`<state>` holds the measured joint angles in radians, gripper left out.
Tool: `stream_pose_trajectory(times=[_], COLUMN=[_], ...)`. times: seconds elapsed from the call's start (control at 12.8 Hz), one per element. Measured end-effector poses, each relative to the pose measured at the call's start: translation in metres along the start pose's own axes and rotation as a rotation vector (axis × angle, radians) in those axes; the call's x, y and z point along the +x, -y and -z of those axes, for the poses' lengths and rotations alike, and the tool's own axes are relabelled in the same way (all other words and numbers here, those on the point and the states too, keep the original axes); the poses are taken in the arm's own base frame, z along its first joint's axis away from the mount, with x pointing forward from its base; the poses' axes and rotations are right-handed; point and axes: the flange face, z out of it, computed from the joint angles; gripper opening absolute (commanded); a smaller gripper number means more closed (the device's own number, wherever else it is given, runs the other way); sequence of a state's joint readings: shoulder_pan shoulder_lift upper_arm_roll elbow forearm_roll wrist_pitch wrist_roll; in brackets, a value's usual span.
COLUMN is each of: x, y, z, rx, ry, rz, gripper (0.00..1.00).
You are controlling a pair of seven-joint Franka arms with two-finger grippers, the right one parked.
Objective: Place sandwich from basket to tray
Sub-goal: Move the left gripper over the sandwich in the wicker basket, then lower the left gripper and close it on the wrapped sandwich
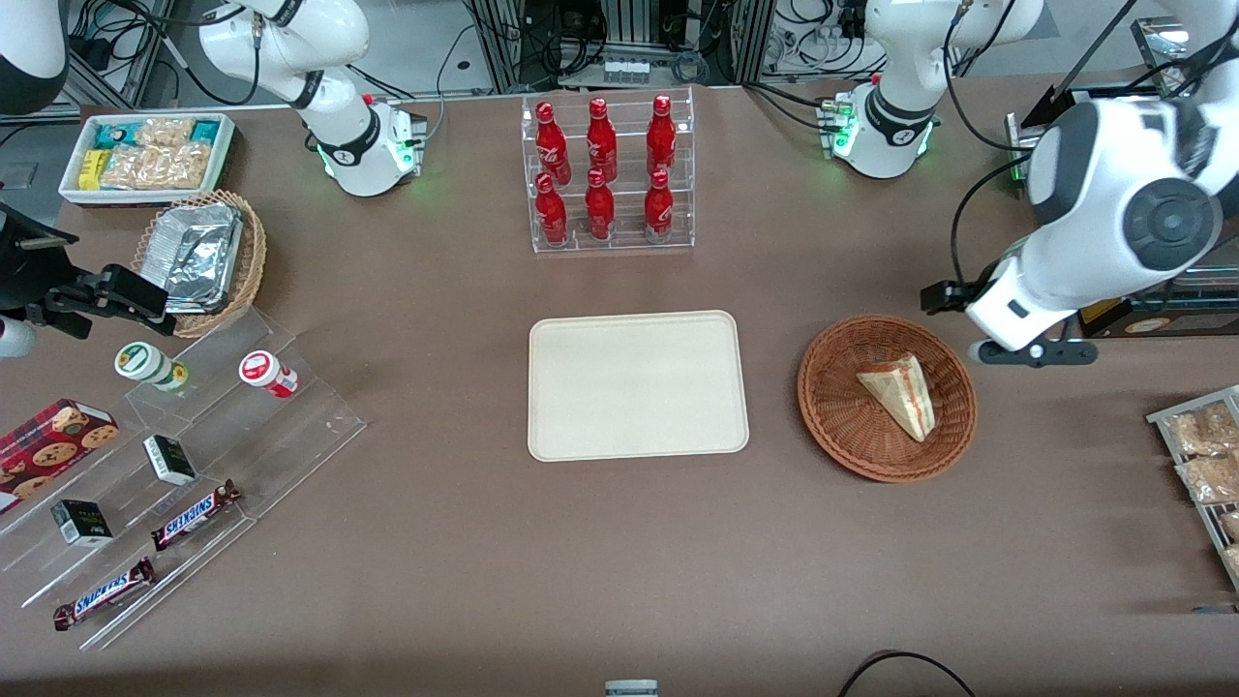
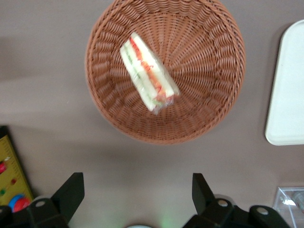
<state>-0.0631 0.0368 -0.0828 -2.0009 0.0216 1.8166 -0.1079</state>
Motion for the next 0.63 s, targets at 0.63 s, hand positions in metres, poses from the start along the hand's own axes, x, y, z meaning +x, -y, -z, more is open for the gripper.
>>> stream_pose_trajectory(times=[0.63], x=[-0.001], y=[-0.004], z=[-0.085], rx=[-0.028], ry=[-0.144], rz=[0.133], gripper=[1.0])
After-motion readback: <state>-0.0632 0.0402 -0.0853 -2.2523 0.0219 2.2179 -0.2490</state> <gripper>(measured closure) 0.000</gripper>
